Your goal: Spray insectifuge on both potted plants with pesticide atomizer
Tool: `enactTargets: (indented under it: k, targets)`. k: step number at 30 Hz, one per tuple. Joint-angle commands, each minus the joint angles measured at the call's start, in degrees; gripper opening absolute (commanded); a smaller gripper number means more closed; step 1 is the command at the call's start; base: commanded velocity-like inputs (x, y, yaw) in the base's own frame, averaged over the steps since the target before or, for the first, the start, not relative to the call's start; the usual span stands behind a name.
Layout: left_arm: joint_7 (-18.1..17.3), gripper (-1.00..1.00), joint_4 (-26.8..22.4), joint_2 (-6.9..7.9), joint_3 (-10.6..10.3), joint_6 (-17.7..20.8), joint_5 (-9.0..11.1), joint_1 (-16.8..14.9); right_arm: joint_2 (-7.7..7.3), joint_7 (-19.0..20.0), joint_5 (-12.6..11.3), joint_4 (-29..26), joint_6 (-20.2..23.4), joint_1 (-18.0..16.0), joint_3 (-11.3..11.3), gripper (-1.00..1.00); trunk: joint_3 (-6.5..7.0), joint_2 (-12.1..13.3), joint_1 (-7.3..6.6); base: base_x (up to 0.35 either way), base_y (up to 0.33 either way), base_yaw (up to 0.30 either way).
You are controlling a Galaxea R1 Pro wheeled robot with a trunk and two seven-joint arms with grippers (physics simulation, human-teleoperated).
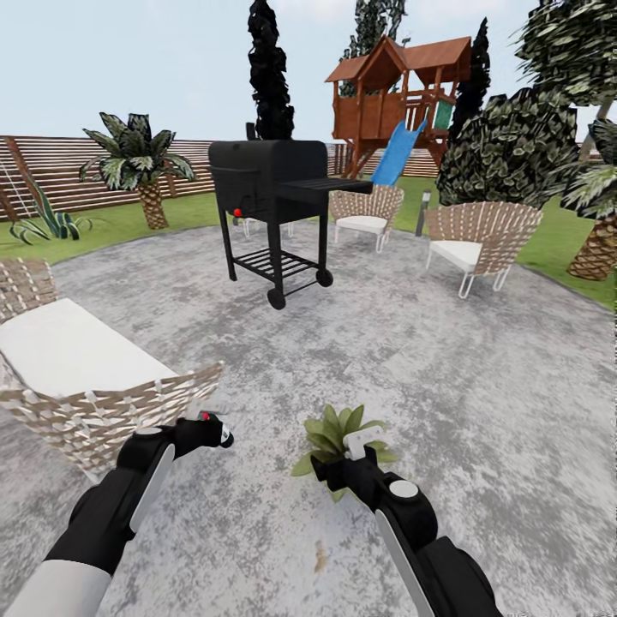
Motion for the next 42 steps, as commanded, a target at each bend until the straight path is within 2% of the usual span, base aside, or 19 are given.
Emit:
enactTargets:
  k: [1,8,28,36,42]
  targets:
    - [0.23,-1.00,-0.05,0.06,-0.08,0.30,0.59,-0.03,0.03,-0.09,-0.46,-0.06,0.30,-0.04,-0.02,1.00,-0.05,-0.03,-0.01,0.000,0.266,-0.162]
    - [0.23,-1.00,-0.05,0.05,-0.08,0.31,0.59,-0.03,0.04,-0.09,-0.46,-0.04,0.30,-0.04,-0.02,1.00,-0.05,-0.03,-0.01,0.000,0.173,-0.236]
    - [0.23,-1.00,-0.05,0.04,-0.09,0.32,0.60,-0.03,0.01,-0.09,-0.46,-0.06,0.32,-0.04,-0.02,1.00,-0.05,-0.03,-0.01,0.000,0.009,-0.269]
    - [0.17,-1.00,-0.08,0.15,0.05,2.85,0.45,-0.03,-0.01,-0.09,-0.46,-0.03,0.32,-0.04,-0.07,1.00,-0.05,-0.03,-0.01,0.000,0.000,-0.259]
    - [0.10,-1.00,-0.05,0.83,0.16,3.75,0.32,-0.03,-0.03,-0.12,-0.46,-0.20,0.30,-0.06,-1.93,1.00,-0.05,-0.03,-0.01,0.000,0.000,-0.226]
